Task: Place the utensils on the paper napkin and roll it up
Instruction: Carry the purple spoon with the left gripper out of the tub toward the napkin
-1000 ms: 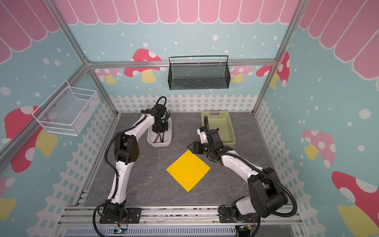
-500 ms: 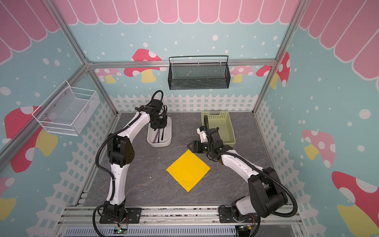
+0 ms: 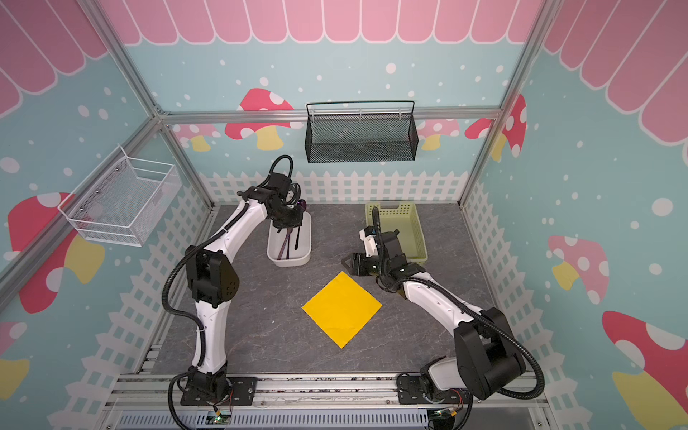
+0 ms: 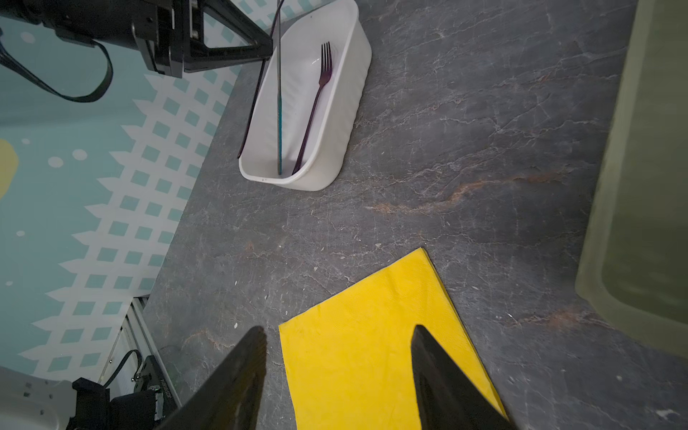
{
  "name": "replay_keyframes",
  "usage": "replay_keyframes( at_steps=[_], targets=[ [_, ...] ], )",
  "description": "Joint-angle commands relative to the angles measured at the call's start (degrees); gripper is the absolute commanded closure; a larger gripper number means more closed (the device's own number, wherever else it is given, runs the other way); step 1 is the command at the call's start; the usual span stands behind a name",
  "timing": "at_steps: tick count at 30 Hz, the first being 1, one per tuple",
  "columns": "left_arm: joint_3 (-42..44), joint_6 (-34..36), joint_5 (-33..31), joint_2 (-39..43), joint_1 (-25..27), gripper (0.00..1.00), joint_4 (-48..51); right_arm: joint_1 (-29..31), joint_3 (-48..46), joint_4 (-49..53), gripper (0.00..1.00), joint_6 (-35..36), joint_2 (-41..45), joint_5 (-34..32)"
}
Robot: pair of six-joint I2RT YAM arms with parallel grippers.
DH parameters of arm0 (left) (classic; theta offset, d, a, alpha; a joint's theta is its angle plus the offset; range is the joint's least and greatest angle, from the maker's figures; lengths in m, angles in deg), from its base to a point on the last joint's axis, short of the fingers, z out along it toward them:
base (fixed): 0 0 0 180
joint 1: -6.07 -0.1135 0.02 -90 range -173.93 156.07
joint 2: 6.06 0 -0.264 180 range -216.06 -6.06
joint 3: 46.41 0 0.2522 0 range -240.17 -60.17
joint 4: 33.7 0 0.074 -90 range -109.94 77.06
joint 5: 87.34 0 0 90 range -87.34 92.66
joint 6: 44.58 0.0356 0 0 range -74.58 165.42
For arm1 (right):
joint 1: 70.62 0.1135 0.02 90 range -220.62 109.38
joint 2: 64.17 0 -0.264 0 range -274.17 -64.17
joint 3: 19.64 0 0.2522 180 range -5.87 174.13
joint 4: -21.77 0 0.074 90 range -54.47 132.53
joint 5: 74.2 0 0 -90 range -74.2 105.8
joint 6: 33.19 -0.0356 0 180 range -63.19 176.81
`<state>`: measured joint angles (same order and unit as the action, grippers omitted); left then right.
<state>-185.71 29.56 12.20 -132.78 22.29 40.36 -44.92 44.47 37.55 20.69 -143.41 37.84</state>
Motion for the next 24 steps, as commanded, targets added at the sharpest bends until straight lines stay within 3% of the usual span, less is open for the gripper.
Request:
replay_keyframes(
  at_steps=[1,10,20,24],
  targets=[
    [0.4,0.2,0.8,3.1,0.3,1.00,-0.7,-0.5,-0.5,0.9,0.37,0.8,1.9,-1.0],
    [3.7,-1.1,-1.3,6.4,2.4,1.00,-1.4,-0.8,-2.3,1.1,0.37,1.0,4.4,-1.6],
    [22.3,-5.9,-6.7,17.6,7.0,1.00,-8.6,-2.3,-4.5,3.1,0.37,3.0,7.4,-2.7],
    [28.7,-8.5,-8.9,21.4,11.2,1.00,-10.9,-3.3,-5.2,3.9,0.36,4.6,8.8,-3.3]
  ],
)
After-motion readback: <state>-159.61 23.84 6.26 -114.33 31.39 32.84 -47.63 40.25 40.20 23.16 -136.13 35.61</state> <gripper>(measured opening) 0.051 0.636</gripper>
